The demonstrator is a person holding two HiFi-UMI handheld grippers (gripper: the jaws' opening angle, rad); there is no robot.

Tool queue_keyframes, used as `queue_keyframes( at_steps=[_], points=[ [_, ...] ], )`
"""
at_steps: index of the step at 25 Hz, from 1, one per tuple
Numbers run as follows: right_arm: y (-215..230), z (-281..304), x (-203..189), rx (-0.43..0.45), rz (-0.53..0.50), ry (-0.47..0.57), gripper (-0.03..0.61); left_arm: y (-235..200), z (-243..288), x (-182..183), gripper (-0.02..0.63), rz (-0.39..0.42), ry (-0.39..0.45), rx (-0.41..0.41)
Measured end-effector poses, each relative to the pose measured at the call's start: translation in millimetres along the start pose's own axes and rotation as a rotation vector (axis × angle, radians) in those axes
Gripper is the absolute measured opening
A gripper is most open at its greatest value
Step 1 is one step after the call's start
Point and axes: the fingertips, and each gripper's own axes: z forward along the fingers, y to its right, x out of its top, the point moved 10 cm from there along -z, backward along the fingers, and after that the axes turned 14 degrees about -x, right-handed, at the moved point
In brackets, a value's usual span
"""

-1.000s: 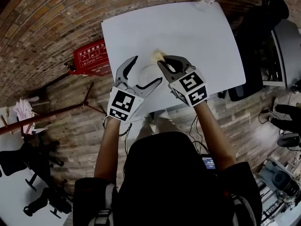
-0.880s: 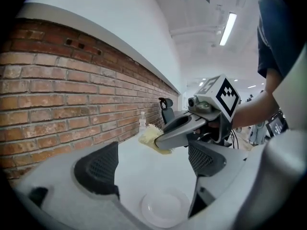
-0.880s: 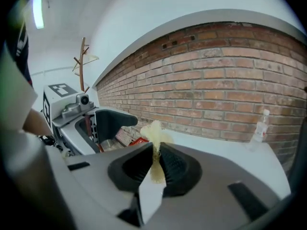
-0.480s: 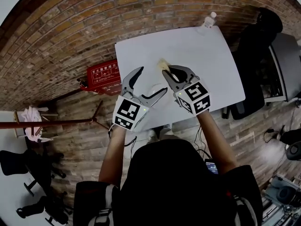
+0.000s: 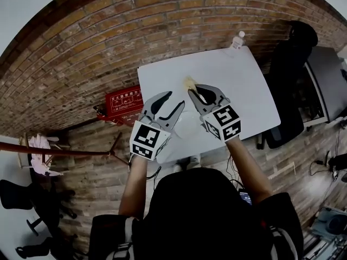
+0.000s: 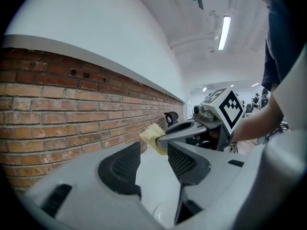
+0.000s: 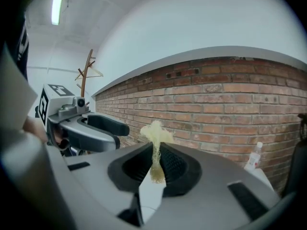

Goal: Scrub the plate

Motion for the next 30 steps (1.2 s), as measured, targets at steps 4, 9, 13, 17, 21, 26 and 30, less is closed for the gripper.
queue_keyframes(
  at_steps=[4,9,13,17,21,26,30],
  points=[
    [-8.6,-6.2,7.4,-0.013,0.013,0.024,0.054,3.9,-10.1,4.0,0.097,-0.02,0.047,-0.015],
    [-23.9,-16.3,9.9,-0.035,0.01,0.038,0.054,14.7,-19.8,5.2,0.052,-0.003,0.055,-0.021],
    [-36.4,-21.4,3.8,-0.022,0.05,0.027,0.054,22.1,-29.2,3.2,0.03,0.001,0.059,-0.004],
    [-50.6,-26.6,-3.0,-0.032,0.098,0.023,0.054,24.3,-42.7,-6.7,0.02,-0.036,0.075,0.001],
    [-60.5,-35.8,-12.7,-0.047,0.138,0.016,0.054,30.9,-47.9,-18.8,0.02,-0.066,0.069,-0.017],
    [-66.6,-44.1,-16.1,-0.048,0.162,0.011,0.054,41.8,-52.7,-19.0,0.02,-0.049,0.068,-0.023],
    [-66.7,-53.0,-9.3,-0.049,0.157,0.04,0.054,46.0,-54.9,-11.9,0.02,-0.02,0.077,-0.01]
  ],
)
